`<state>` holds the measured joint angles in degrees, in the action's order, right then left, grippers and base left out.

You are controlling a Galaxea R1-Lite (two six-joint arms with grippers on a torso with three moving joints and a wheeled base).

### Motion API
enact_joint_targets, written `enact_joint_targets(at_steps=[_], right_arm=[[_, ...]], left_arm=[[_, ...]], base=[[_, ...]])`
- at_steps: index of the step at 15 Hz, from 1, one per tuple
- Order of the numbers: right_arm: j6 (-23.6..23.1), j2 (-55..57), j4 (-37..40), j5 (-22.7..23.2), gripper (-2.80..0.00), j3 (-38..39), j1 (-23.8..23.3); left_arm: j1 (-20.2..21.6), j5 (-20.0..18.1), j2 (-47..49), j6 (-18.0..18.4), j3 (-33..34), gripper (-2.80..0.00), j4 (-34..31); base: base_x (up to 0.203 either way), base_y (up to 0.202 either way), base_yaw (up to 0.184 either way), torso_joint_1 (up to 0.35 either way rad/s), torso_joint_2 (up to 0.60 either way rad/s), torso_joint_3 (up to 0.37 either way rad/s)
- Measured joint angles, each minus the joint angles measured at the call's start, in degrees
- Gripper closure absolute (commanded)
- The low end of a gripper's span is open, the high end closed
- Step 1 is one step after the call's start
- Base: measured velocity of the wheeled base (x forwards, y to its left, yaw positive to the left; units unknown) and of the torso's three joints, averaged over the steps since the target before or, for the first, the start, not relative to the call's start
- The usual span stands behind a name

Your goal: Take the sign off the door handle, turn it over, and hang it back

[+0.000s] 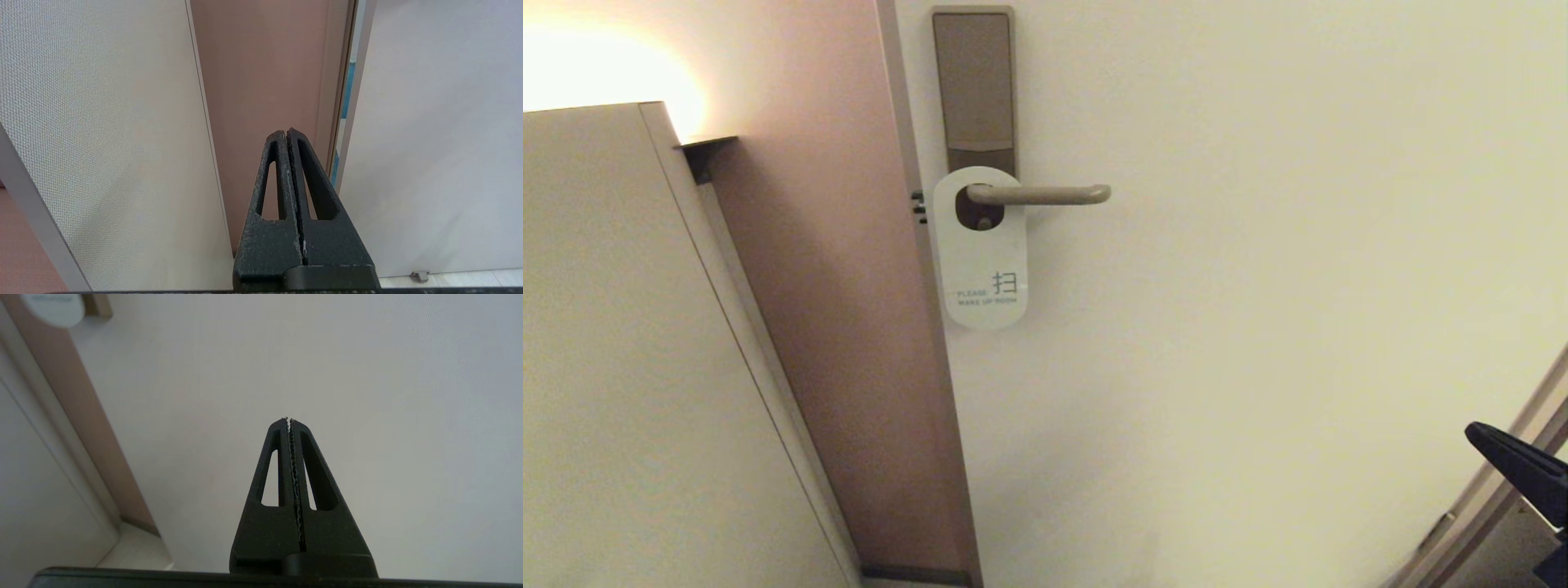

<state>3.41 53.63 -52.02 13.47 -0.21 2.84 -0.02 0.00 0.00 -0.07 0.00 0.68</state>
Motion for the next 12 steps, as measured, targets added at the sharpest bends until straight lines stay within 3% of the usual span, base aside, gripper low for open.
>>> enact_joint_targets(at_steps=[6,12], right_arm=[[2.2,-22.9,23.5,-0.8,0.0,0.1,-0.1],[1.6,-44.3,48.1,-4.1,0.0,-1.3,-2.0]], left_arm=[[0.0,0.0,0.0,0.0,0.0,0.0,0.0],[0.0,0.0,0.0,0.0,0.0,0.0,0.0]], base=[[0.0,0.0,0.0,0.0,0.0,0.0],[0.0,0.0,0.0,0.0,0.0,0.0]])
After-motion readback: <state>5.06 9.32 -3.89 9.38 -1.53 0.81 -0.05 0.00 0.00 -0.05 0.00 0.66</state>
